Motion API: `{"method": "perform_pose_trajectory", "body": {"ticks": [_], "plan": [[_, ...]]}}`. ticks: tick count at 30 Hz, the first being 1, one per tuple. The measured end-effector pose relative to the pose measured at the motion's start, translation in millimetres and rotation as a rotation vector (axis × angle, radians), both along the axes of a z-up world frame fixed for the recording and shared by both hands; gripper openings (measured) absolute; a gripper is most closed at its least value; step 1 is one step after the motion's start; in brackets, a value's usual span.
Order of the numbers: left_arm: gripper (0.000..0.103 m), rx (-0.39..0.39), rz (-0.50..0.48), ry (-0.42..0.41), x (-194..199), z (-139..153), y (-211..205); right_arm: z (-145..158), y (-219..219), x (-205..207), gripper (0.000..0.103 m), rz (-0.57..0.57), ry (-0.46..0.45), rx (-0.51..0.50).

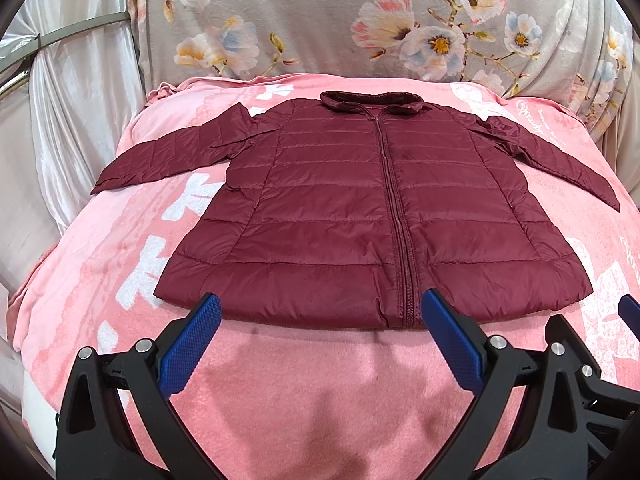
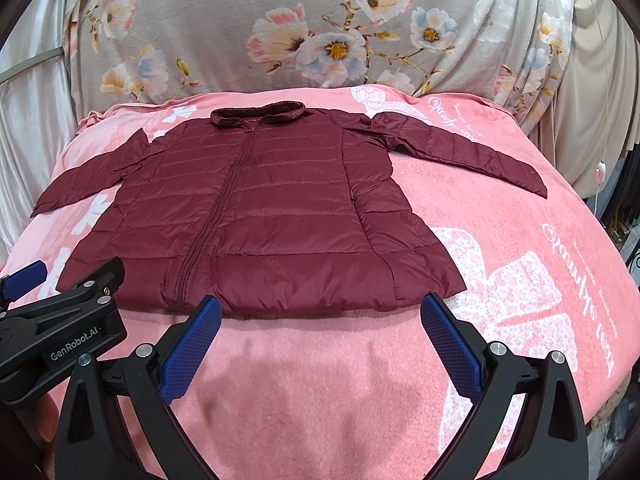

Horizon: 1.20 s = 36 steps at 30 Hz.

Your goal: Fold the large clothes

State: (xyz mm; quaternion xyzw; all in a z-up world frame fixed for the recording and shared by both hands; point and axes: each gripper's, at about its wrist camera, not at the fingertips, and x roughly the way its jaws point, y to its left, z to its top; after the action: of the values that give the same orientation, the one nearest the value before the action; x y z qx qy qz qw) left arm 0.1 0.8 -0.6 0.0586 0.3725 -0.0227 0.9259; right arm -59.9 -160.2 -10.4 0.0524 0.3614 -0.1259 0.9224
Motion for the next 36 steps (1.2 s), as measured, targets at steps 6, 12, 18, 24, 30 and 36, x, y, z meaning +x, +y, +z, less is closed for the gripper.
{"method": "perform_pose_trajectory", "body": {"ticks": [6, 12, 18, 24, 30, 36], "plan": [[0.097, -0.003, -0.001, 0.003, 5, 5, 0, -1, 1, -1, 0.098, -0.001, 0.000, -0.002], [0.097, -0.003, 0.000, 0.003, 5, 1, -1, -2, 2, 0, 0.098, 0.000, 0.001, -0.003], [0.097, -0.005, 0.001, 0.006, 3, -2, 0, -3, 3, 0, 0.098, 0.001, 0.001, -0.003], [0.097, -0.007, 0.001, 0.007, 3, -7, 1, -3, 3, 1, 0.098, 0.000, 0.002, -0.003], [0.097, -0.009, 0.001, 0.009, 3, -8, 1, -4, 6, 1, 0.098, 0.000, 0.003, -0.003], [0.097, -0.019, 0.004, 0.015, 1, -16, 8, -5, 6, 2, 0.098, 0.000, 0.004, -0.004]]}}
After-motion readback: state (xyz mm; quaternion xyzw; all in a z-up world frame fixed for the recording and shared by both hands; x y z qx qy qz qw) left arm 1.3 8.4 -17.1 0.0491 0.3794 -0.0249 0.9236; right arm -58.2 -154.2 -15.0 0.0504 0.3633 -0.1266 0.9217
